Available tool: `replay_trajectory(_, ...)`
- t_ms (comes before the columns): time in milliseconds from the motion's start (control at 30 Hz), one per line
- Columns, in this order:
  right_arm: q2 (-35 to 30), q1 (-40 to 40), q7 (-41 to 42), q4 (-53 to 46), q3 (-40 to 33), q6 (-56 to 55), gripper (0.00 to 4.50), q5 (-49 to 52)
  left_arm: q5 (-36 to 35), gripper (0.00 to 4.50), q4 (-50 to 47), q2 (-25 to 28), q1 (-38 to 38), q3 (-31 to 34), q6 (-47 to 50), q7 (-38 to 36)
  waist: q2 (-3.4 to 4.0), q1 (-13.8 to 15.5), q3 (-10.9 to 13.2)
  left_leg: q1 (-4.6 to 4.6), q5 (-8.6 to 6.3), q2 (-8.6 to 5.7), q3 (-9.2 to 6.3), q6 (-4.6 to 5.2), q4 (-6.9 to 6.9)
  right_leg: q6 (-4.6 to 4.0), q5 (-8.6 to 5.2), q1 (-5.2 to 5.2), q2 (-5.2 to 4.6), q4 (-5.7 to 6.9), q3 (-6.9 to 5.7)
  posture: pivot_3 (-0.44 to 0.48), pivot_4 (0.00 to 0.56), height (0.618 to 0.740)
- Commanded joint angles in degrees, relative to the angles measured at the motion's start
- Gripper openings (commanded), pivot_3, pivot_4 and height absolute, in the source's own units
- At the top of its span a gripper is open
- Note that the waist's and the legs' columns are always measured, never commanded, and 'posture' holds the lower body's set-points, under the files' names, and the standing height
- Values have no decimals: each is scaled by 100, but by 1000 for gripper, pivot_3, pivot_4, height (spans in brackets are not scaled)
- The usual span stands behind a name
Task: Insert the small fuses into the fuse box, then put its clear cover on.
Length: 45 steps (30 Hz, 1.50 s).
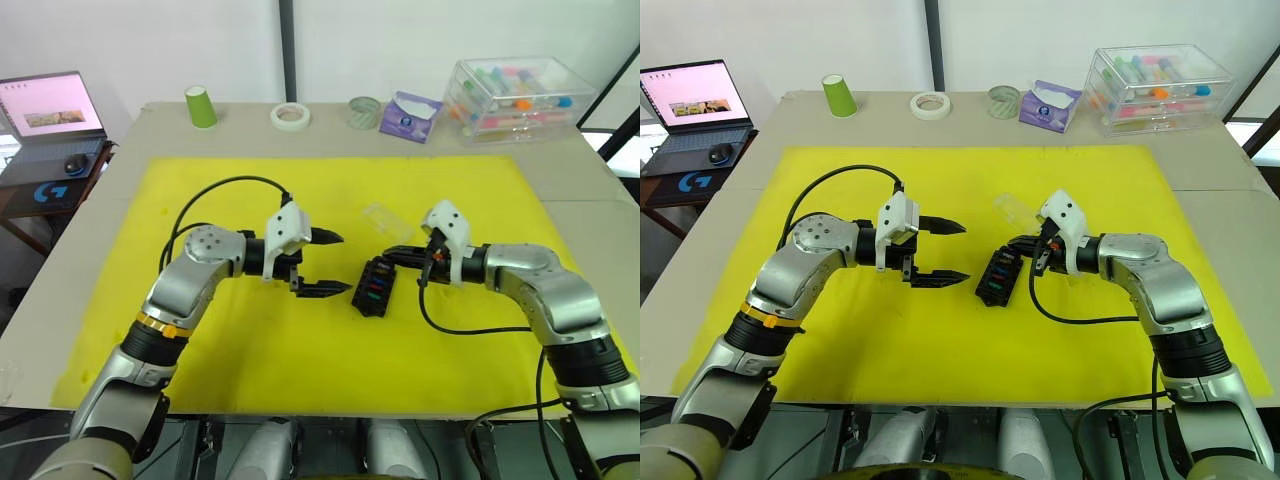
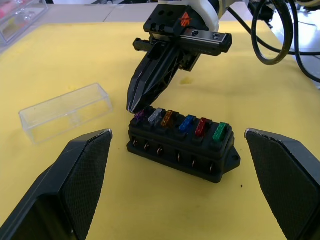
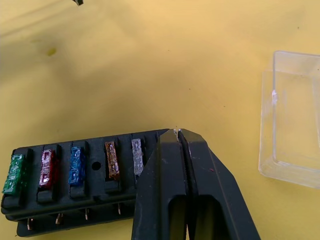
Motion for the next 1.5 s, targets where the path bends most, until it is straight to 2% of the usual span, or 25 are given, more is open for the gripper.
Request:
replay_trajectory(33, 15, 206, 74, 68, 350, 156, 26, -144, -23, 4500, -108, 25, -102, 101, 5, 8, 0, 1, 0, 0, 0, 0, 0, 0, 0, 0, 0, 0, 0, 0, 0, 0, 150, 740)
replay_trajectory(400, 48, 148, 78, -4, 306, 218, 26, -87, -31, 4500, -141, 42, -72, 108, 9, 11, -1, -1, -1, 1, 0, 0, 0, 0, 0, 0, 0, 1, 0, 0, 0, 0, 150, 740)
replay_trajectory(967, -148, -375, -373, -1544, -1165, 1743, 26, 1432, -110, 4500, -348, 223, 283, 220, -45, -37, 1, 4, 0, 0, 0, 0, 0, 0, -3, 0, 0, -1, -1, -1, 1, 0, 150, 740)
replay_trajectory(1100, -362, -50, -376, -1910, -1454, 1291, 26, 1357, -144, 4500, -466, 438, 539, 424, -149, -33, 1, 4, 0, 0, 0, 0, 0, 0, -3, 0, 0, -1, -1, -1, 1, 0, 150, 740)
replay_trajectory(1233, -509, 536, -650, -2373, -1849, 533, 843, 929, -388, 4500, -478, 734, 908, 1079, -457, -96, 2, 2, 1, 0, 0, 0, 0, 0, -5, 0, 0, -3, -1, -2, 1, 0, 150, 740)
replay_trajectory(1333, -724, 1149, -537, -2596, -2167, -11, 1806, 664, -406, 4500, -266, 940, 1019, 1515, -585, 32, 2, 20, 1, 0, 0, 1, 0, 0, -6, 0, 0, -4, 0, 0, 1, 0, 150, 740)
replay_trajectory(1500, -596, 2376, -482, -2457, -3163, -808, 3514, 514, -233, 4500, 263, 1206, 1253, 2147, -885, 453, 2, 98, 1, 1, 0, 0, 3, 1, -5, 0, 0, 1, 0, -5, 2, 0, 150, 740)
